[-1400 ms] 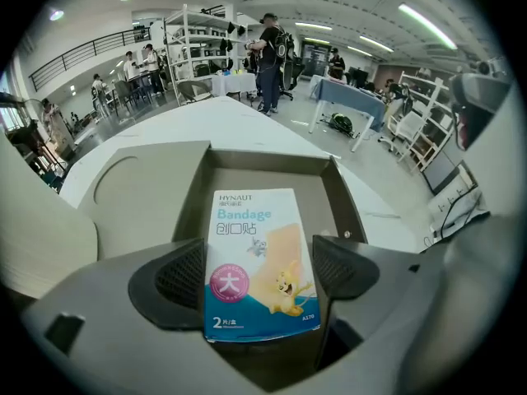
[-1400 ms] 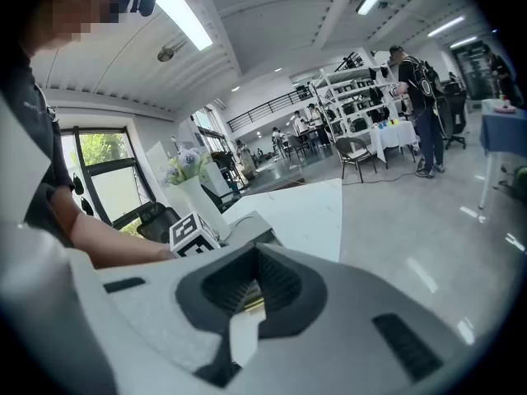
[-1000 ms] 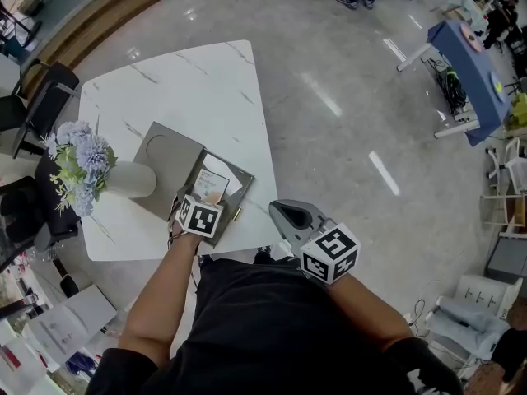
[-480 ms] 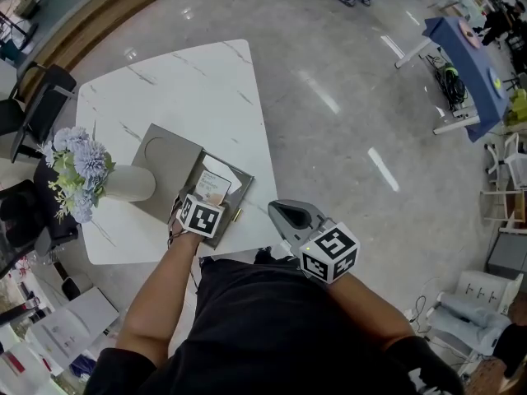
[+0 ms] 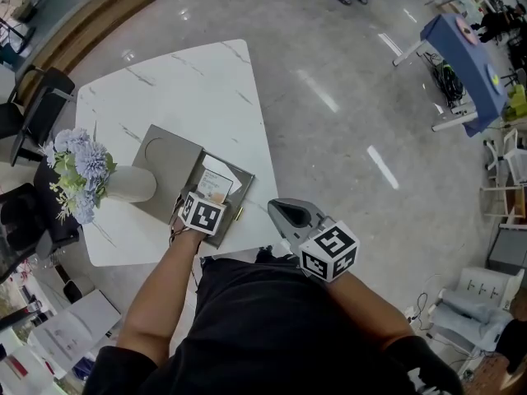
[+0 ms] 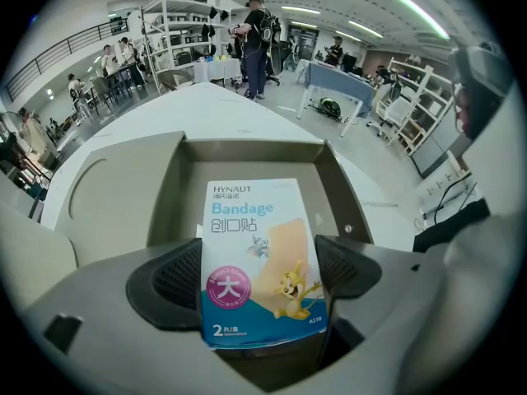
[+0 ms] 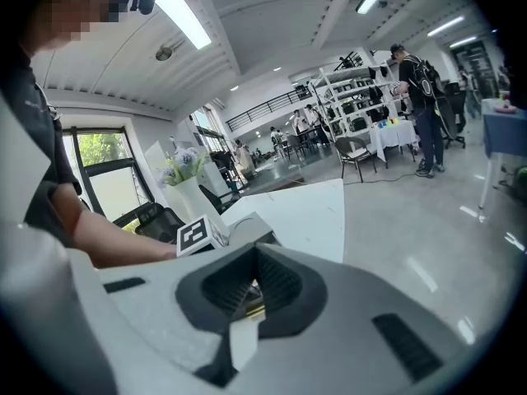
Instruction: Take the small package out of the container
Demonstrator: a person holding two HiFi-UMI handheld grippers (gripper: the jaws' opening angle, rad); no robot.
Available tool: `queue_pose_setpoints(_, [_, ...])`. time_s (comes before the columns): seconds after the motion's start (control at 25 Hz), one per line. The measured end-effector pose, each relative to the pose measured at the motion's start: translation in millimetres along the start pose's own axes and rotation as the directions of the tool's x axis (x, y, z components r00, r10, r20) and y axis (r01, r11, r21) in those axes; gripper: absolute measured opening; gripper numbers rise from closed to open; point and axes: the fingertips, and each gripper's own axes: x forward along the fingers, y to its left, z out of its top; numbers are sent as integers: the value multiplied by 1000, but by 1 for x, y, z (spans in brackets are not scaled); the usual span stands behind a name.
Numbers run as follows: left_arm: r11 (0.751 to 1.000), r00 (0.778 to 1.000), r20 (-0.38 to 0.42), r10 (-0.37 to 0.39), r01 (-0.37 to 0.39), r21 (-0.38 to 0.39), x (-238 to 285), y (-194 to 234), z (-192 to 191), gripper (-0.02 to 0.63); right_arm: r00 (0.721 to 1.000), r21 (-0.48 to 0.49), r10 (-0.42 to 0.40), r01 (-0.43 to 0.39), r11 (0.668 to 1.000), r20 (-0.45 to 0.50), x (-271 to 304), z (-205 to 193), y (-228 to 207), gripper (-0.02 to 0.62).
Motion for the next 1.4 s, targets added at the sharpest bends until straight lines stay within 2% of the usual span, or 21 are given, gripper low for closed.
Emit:
queue_pose_setpoints(0.24, [1000, 1000, -12, 2, -2, -12, 0, 1, -1, 423, 1000, 8, -14, 14, 1000, 13, -2, 1, 3, 0])
queue_pose_setpoints(0.36, [998, 999, 1, -35, 35, -48, -4, -3, 2, 422, 1000, 13, -22, 22, 1000, 22, -3, 2, 6, 0])
queue_pose_setpoints(0.44, [997, 998, 27, -54, 55, -50, -10, -7, 8, 422, 999, 16, -32, 31, 999, 30, -5, 3, 8, 0])
queue_pose_setpoints(0.56, [998, 995, 76, -61, 62, -14, -24, -12, 18, 422, 998, 20, -47, 46, 999, 43, -6, 5, 12, 0])
queue_pose_setpoints(0.76, [998, 982, 180, -64, 61, 22, -64, -14, 33, 422, 995, 22, -65, 64, 998, 69, -4, 10, 25, 0])
queue_pose_setpoints(1.0, [995, 945, 313, -96, 88, 41, -118, -10, 42, 422, 989, 19, -89, 88, 996, 116, 4, 21, 41, 0])
queue_pose_setpoints(1.24, [989, 881, 453, -139, 147, 16, -170, 0, 41, 422, 981, 12, -110, 109, 994, 160, 13, 34, 58, 0])
queue_pose_setpoints(1.4, [983, 846, 504, -175, 176, 45, -194, 1, 37, 422, 976, -5, -126, 129, 992, 179, 17, 43, 64, 0])
